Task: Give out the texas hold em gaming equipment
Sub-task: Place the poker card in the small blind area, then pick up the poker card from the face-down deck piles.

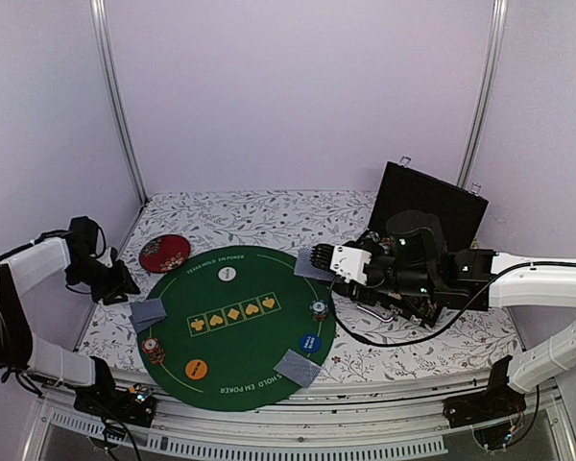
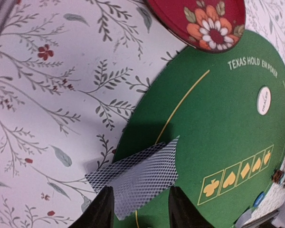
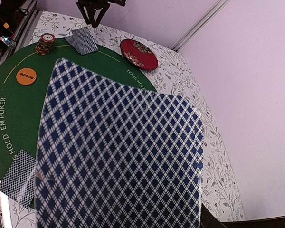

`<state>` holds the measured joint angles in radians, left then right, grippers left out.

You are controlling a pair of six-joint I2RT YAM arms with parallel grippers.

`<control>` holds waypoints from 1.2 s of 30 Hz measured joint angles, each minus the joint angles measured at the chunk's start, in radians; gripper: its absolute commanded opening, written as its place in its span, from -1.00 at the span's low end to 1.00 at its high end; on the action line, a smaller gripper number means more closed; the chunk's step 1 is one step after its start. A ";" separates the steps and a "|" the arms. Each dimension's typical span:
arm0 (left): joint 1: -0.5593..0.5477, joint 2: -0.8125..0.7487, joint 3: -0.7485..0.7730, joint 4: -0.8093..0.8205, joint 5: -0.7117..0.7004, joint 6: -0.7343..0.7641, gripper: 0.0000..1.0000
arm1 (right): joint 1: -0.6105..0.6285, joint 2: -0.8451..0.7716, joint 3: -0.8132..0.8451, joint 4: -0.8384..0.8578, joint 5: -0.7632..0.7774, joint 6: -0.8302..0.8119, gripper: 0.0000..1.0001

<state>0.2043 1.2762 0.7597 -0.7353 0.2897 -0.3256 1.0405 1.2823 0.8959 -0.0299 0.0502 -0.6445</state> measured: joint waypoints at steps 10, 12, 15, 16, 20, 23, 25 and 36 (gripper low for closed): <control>-0.003 -0.155 0.085 -0.073 -0.027 -0.011 0.07 | 0.000 0.000 0.000 -0.002 0.000 -0.001 -0.10; -0.024 -0.193 0.105 -0.072 0.006 -0.025 0.25 | 0.000 0.000 0.000 -0.006 0.000 -0.001 -0.10; -0.153 -0.265 0.164 -0.036 0.054 -0.071 0.66 | 0.000 0.000 0.000 -0.014 0.000 -0.001 -0.10; -0.225 -0.290 0.183 0.002 0.068 -0.097 0.76 | 0.000 0.000 0.000 -0.014 0.000 -0.001 -0.10; -0.548 -0.353 0.211 0.196 0.109 -0.188 0.95 | 0.000 0.001 0.004 -0.016 -0.001 -0.002 -0.10; -0.739 -0.302 0.241 0.291 0.117 -0.238 0.97 | 0.000 0.013 0.023 -0.021 -0.001 -0.001 -0.10; -0.819 -0.214 0.290 0.328 0.120 -0.256 0.97 | 0.002 0.023 0.034 -0.022 -0.001 -0.001 -0.10; -1.038 0.188 0.456 0.468 0.234 -0.273 0.88 | 0.009 0.048 0.049 -0.023 -0.001 -0.001 -0.10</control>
<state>-0.8341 1.4643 1.2160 -0.2676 0.5240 -0.5987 1.0492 1.3300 0.9451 -0.0532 0.0490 -0.6456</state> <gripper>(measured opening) 0.970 0.455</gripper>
